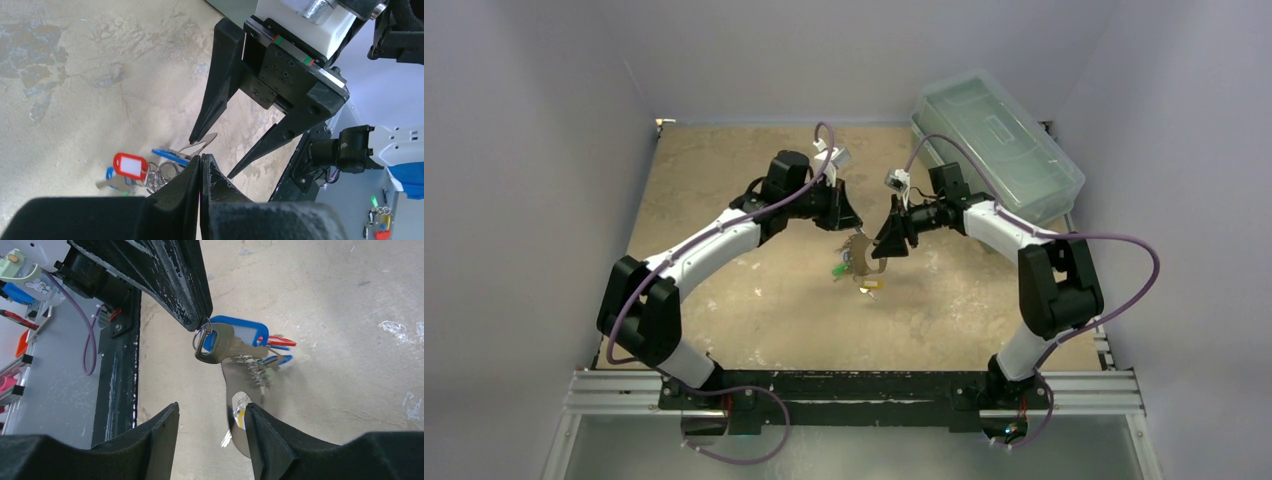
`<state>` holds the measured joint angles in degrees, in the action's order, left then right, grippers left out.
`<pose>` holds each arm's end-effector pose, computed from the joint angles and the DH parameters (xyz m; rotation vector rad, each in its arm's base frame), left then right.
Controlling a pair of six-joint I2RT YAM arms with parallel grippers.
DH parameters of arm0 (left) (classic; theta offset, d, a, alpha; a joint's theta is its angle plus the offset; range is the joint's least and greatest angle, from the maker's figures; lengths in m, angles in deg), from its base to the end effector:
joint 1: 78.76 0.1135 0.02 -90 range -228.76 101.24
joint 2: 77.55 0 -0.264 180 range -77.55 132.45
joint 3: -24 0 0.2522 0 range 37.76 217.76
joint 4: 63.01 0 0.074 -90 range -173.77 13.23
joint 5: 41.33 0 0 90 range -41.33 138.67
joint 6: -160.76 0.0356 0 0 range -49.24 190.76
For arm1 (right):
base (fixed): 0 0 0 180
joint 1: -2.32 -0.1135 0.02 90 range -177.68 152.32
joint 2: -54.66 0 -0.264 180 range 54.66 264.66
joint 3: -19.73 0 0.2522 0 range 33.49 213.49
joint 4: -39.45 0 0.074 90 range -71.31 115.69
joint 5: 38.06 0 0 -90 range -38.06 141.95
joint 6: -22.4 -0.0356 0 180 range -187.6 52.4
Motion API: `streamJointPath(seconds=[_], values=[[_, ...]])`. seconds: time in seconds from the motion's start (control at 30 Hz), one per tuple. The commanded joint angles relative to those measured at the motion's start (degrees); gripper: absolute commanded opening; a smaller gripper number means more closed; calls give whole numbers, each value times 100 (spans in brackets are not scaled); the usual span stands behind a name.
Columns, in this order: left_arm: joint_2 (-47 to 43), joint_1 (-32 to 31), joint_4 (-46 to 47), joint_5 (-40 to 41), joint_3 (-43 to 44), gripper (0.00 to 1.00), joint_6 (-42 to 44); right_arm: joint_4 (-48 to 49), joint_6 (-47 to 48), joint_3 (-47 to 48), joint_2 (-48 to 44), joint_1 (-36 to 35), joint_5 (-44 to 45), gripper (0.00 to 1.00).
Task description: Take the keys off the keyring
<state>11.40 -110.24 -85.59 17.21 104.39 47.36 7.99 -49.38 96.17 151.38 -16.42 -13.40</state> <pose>0.2921 -0.2006 0.2859 0.5067 2.1830 -1.1287 0.3139 0.1407 0.2185 -1.1295 1.8782 1.3752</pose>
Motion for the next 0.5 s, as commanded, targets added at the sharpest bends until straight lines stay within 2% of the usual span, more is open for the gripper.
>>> streamJointPath(seconds=[0.0, 0.17, 0.3, 0.47], values=[[-246, 11, 349, 118, -76, 0, -713, 227, -187, -63, -319, -37, -148, 55], [-186, 24, 483, 89, -156, 0, -1086, 1113, -931, -185, -591, -136, -4, 55], [-176, 91, 491, 97, -164, 0, -1479, 1696, -1365, -296, -756, -220, 475, 57], [-191, 244, 684, -51, -210, 0, -1891, 1519, -1159, -305, -680, -364, 1157, 58]])
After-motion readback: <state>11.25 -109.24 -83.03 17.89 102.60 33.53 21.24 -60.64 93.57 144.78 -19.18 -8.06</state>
